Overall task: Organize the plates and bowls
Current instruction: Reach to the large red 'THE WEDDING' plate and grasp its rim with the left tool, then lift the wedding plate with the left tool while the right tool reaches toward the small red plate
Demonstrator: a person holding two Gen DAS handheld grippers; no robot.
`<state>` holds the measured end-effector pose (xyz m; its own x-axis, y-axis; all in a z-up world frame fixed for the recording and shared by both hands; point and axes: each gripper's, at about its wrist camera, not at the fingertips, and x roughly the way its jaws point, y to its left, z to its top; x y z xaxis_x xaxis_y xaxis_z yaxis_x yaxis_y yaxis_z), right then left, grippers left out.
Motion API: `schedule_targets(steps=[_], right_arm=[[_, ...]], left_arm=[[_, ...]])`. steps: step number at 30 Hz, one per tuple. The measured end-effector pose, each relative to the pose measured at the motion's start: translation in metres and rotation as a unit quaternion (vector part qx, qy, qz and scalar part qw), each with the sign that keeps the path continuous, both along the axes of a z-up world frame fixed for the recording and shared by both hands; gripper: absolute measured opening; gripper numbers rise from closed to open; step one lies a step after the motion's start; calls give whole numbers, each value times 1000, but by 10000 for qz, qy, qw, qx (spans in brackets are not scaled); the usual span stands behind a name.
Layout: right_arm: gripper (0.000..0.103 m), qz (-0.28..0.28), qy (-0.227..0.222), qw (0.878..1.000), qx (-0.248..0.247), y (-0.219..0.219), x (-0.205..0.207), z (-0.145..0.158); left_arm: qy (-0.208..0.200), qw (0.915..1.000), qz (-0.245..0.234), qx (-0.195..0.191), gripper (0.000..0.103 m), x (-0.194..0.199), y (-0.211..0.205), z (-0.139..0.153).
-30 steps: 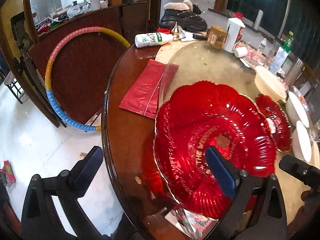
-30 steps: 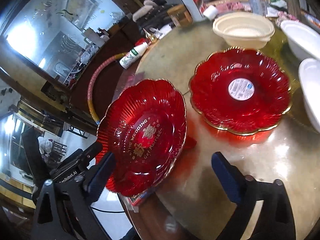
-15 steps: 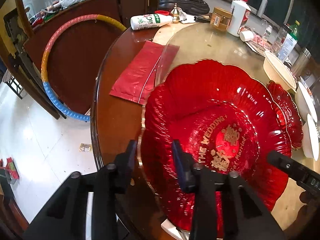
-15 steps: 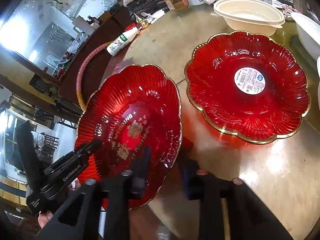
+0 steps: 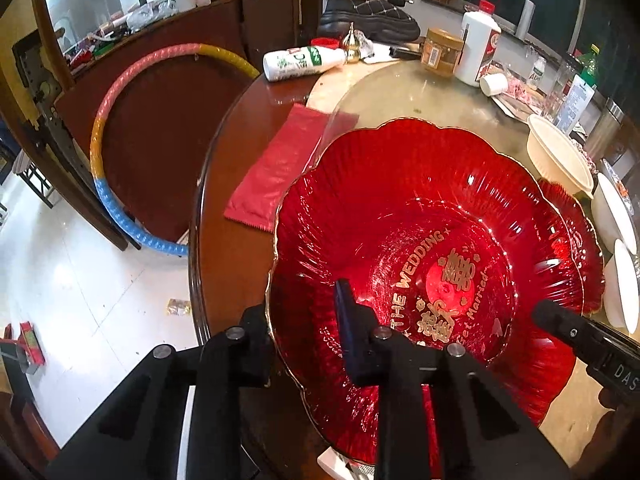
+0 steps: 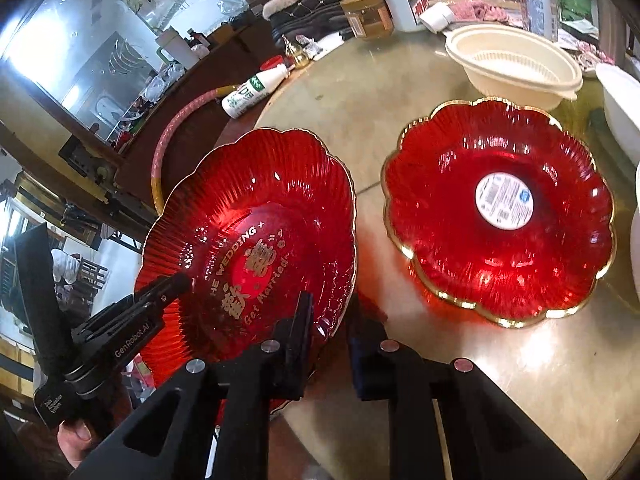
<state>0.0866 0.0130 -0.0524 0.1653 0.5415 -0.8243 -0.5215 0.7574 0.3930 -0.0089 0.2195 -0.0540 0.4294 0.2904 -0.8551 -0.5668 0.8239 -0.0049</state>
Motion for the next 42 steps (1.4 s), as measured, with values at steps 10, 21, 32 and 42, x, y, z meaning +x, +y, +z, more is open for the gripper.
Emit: schedule_targets(steps=[10, 21, 32, 42], right_arm=[[16, -24, -214, 9997, 88, 1, 9, 12], [15, -86, -163, 9997, -171, 0, 12, -1], [16, -109, -230, 9993, -287, -6, 4, 0], [34, -62, -177, 9994, -274, -8, 1, 0]], left_arm=[[-103, 9997, 16, 235, 23, 14, -1, 13], [146, 9999, -36, 48, 24, 16, -8, -8], [152, 9998, -112, -3, 24, 8, -13, -10], [234, 9994, -197, -189, 35, 6, -13, -13]])
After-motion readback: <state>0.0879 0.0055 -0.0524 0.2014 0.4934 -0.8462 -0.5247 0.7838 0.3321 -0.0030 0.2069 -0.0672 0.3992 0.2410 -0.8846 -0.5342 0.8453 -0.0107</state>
